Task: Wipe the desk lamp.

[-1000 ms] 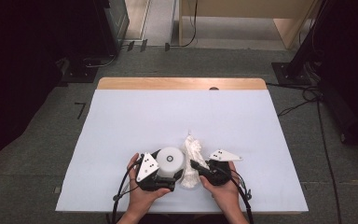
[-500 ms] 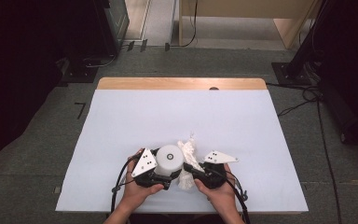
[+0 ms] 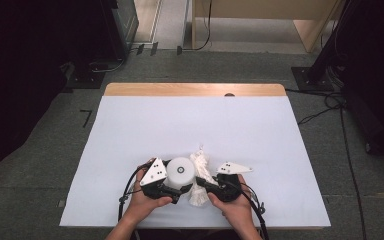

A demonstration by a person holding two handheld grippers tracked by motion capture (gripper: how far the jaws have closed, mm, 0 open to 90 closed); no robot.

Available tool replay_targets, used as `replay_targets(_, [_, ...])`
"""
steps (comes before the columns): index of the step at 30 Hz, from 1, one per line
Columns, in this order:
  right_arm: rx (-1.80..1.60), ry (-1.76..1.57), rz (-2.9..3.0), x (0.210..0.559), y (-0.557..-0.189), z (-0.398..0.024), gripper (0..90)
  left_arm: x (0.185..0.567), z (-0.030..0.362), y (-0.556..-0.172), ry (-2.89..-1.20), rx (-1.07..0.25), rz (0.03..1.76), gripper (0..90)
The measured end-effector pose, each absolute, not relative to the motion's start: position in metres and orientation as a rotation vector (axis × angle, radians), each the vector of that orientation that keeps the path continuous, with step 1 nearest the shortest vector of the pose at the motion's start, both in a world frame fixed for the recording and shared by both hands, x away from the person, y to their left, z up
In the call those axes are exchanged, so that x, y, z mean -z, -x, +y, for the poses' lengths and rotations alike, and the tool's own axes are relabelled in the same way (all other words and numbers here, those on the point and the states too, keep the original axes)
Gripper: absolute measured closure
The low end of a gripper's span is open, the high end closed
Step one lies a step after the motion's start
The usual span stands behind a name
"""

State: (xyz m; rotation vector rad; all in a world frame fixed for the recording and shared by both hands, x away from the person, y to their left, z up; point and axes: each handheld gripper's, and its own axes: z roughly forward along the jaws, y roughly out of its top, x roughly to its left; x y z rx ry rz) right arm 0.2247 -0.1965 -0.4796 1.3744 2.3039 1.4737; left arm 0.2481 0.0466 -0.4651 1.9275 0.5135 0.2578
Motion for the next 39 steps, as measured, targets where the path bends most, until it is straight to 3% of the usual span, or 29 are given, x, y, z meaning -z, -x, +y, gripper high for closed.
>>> replay_targets(9, [-1.535,-1.388,2.194,0.468,-0.226,-0.213,77.6,0.468,0.052,-0.241,-1.901,-0.265,0.591,2.5])
replay_targets(19, [-1.692,-1.186,2.081,0.418,-0.209,-0.210,77.8,0.473,0.049,-0.236,-1.921,-0.297,0.608,6.6])
replay_targets(27, [-1.646,-1.345,2.100,0.455,-0.219,-0.207,77.8,0.471,0.052,-0.241,-1.915,-0.291,0.575,8.2])
replay_targets(33, [-1.313,-1.409,2.127,0.478,-0.235,-0.219,75.3,0.470,0.058,-0.246,-1.916,-0.303,0.592,8.4])
replay_targets(39, [-1.304,-1.515,2.140,0.477,-0.248,-0.250,57.3,0.470,0.059,-0.248,-1.910,-0.313,0.608,8.4])
